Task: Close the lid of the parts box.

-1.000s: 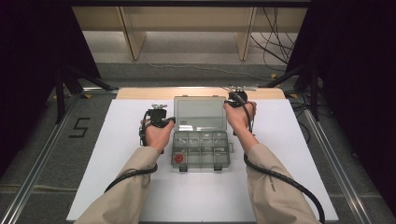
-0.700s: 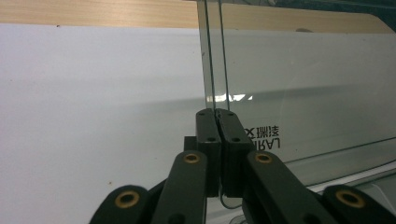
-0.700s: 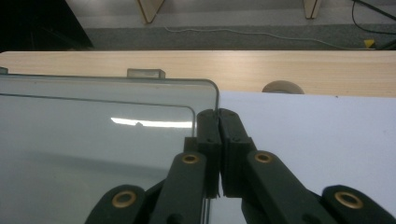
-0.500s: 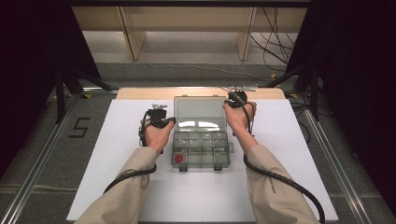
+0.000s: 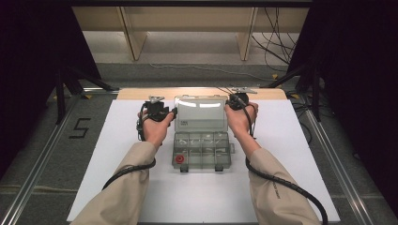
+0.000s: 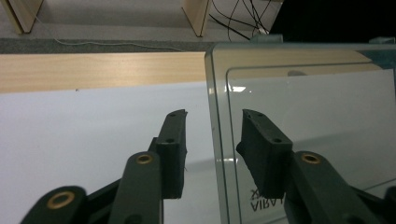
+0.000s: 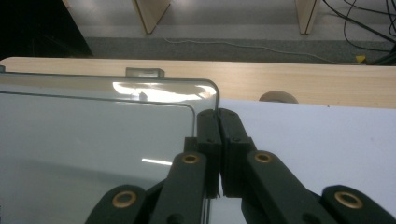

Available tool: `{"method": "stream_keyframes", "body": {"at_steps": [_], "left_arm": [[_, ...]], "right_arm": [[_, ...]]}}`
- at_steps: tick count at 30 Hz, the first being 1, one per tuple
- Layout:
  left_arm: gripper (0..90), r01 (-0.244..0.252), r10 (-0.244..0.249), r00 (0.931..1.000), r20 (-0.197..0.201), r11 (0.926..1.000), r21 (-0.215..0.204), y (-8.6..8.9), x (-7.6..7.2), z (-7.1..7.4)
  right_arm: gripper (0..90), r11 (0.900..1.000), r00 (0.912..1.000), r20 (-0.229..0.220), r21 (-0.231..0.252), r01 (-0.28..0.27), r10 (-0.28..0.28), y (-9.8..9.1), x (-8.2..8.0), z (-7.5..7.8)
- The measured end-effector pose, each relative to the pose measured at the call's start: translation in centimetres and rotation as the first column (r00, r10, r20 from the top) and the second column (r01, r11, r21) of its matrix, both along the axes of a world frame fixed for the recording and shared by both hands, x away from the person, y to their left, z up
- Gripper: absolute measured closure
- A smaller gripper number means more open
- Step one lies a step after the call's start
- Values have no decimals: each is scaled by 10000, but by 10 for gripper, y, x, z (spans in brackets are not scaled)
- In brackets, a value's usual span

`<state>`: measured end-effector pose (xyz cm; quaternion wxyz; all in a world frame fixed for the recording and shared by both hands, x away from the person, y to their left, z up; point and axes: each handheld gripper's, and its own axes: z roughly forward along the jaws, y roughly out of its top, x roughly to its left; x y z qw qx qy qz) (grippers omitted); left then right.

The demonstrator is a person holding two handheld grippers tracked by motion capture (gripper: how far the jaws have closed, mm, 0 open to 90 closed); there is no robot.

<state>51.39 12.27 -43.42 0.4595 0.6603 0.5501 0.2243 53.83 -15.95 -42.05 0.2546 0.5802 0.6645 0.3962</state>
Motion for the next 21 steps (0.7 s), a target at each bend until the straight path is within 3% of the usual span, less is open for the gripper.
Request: {"method": "stream_keyframes", "body": {"at_steps": [6,14,21], "left_arm": [[647,27,-28,10000,84,9999,126,-1,8,9],[685,11,-11,10000,-13,9997,-226,-3,15,13],[714,-14,13,10000,-50,9999,-131,-3,19,16]], "right_arm": [[889,9999,9998,146,-48,-96,97,-1,-3,1],[889,9999,9994,326,40,-101,99,-1,-7,3],[889,9998,9986,513,-136,-110,117,-2,-10,4]]}}
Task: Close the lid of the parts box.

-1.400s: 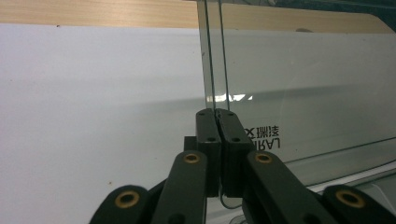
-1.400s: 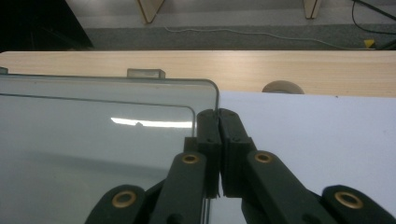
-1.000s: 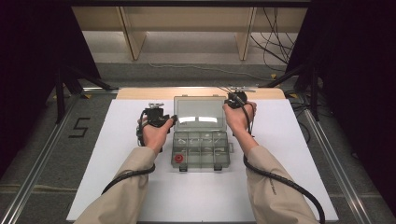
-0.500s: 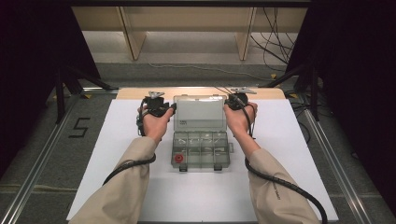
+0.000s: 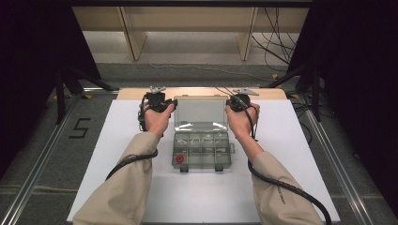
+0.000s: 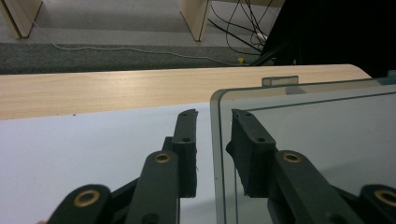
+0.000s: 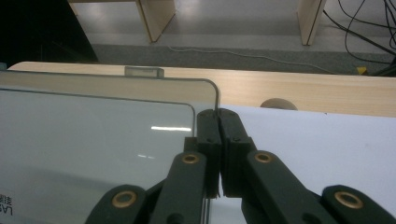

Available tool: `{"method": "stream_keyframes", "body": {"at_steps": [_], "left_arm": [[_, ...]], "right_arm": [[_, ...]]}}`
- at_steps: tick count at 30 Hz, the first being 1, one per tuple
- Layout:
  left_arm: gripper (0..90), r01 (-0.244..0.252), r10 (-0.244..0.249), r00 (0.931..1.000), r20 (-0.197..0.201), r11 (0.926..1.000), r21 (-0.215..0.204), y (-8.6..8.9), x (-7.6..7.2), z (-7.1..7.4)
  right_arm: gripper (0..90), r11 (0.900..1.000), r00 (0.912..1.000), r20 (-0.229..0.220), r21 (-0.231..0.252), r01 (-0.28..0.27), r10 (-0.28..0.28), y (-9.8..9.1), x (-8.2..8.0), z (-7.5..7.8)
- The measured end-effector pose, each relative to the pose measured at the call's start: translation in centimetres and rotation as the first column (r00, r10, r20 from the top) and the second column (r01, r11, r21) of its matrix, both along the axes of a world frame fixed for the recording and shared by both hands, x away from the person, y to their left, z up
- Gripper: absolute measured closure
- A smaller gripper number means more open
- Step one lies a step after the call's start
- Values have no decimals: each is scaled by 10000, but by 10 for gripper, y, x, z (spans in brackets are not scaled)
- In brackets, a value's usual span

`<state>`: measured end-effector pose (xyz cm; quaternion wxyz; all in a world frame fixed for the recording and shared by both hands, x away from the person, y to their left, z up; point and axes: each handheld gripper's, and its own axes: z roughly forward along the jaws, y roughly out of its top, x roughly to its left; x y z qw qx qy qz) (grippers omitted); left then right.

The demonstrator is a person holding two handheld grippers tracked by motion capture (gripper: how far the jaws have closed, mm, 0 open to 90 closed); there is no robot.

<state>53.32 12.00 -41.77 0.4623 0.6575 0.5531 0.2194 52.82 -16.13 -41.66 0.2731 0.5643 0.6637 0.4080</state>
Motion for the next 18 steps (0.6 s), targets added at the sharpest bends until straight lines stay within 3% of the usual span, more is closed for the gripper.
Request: {"method": "stream_keyframes", "body": {"at_steps": [11,18], "left_arm": [[797,-20,20,9999,-154,10000,-44,-4,3,5],[867,-143,143,9999,-51,9999,-30,-3,1,7]], "right_arm": [[888,9996,9997,83,163,-245,244,-1,-6,4],[887,9995,9994,218,169,-278,275,-2,-8,4]]}}
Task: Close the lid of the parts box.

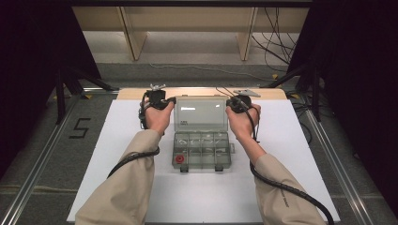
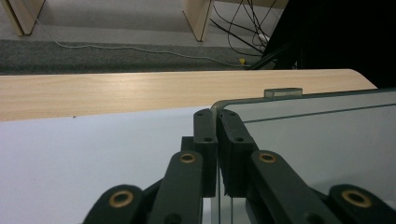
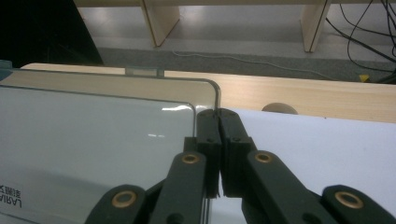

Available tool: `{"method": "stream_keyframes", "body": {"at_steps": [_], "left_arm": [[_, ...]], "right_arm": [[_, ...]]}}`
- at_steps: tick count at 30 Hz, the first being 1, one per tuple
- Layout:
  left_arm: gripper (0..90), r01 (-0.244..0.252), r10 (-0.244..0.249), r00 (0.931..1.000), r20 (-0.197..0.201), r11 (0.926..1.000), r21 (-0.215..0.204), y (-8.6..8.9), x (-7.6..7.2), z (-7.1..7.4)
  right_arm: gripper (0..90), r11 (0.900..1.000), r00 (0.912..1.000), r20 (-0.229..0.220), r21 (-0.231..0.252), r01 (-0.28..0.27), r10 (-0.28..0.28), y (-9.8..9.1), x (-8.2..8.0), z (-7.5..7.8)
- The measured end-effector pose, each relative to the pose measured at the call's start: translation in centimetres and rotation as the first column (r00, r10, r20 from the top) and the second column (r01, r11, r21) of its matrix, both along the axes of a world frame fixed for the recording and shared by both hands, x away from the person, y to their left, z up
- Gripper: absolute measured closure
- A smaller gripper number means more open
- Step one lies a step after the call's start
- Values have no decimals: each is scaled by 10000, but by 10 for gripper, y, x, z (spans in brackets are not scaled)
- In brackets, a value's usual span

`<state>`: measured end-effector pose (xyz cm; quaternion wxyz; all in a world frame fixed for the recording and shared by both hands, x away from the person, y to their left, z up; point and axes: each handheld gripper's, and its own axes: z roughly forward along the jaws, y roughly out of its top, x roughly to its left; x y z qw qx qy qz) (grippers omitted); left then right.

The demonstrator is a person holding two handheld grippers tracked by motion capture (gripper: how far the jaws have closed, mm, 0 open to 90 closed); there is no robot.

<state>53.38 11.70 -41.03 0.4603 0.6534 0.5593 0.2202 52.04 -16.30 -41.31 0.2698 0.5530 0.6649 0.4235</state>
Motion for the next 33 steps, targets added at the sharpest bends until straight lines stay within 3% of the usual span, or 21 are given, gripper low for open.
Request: {"method": "stream_keyframes", "body": {"at_steps": [12,19,33], "left_arm": [[881,41,-49,9993,360,9997,227,-1,-7,3],[884,384,-435,9955,845,9973,620,2,-10,3],[883,427,-496,9924,1123,9971,629,2,-17,5]], "right_arm": [[886,9999,9998,176,19,-128,128,-2,-5,2],[885,9997,9991,343,86,-238,235,-4,-11,2],[884,9994,9980,529,21,-360,358,-5,-15,3]]}}
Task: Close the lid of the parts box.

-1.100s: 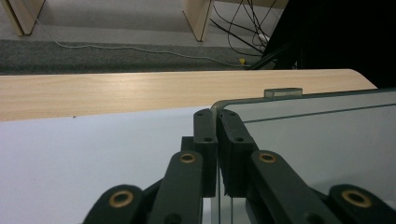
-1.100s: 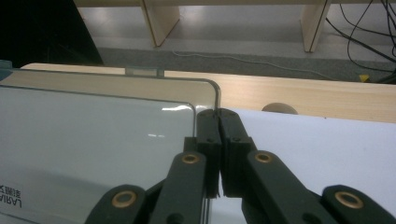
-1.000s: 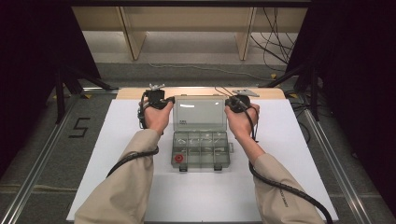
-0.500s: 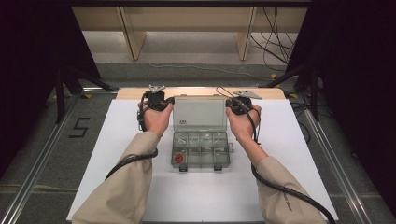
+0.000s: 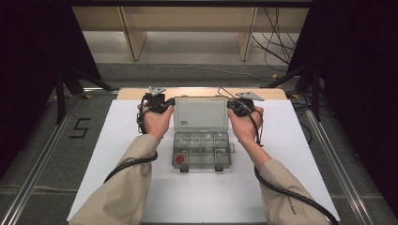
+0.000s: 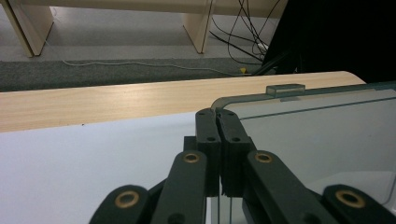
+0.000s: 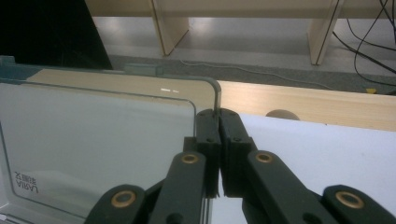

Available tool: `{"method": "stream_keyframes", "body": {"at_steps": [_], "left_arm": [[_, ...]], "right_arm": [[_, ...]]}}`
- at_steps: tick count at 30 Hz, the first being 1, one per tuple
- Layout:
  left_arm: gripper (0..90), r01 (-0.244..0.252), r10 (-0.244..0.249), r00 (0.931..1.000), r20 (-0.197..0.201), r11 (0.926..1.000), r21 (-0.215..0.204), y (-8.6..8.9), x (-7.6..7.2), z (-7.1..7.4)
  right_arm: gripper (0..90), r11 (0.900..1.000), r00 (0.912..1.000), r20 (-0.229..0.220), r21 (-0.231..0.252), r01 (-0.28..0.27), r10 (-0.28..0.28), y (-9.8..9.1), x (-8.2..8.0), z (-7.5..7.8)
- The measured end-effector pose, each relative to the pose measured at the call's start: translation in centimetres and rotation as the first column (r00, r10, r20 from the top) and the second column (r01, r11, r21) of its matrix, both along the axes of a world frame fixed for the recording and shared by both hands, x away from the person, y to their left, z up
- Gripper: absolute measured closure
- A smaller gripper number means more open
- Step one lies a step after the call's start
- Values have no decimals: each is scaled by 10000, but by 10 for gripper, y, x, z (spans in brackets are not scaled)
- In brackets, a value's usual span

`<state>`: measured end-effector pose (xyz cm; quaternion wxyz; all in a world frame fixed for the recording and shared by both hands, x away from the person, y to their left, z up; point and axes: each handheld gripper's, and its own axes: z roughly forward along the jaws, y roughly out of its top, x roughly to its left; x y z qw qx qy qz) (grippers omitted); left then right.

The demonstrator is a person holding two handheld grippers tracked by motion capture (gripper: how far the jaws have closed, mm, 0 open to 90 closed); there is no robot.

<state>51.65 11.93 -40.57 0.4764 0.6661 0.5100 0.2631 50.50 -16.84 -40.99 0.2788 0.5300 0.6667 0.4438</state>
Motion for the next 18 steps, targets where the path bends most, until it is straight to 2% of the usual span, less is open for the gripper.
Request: {"method": "stream_keyframes", "body": {"at_steps": [3,9,18], "left_arm": [[883,65,-66,10000,51,9999,100,1,-1,1],[884,6,-5,9999,127,10000,-40,0,-4,0],[884,6,-6,9998,180,10000,1,0,-8,1]], "right_arm": [[884,10000,10000,-1,-10,-63,63,-1,-1,0],[884,10000,10000,-17,-66,-67,67,-1,-5,1],[884,9998,9996,209,4,-190,190,-2,-9,1]]}}
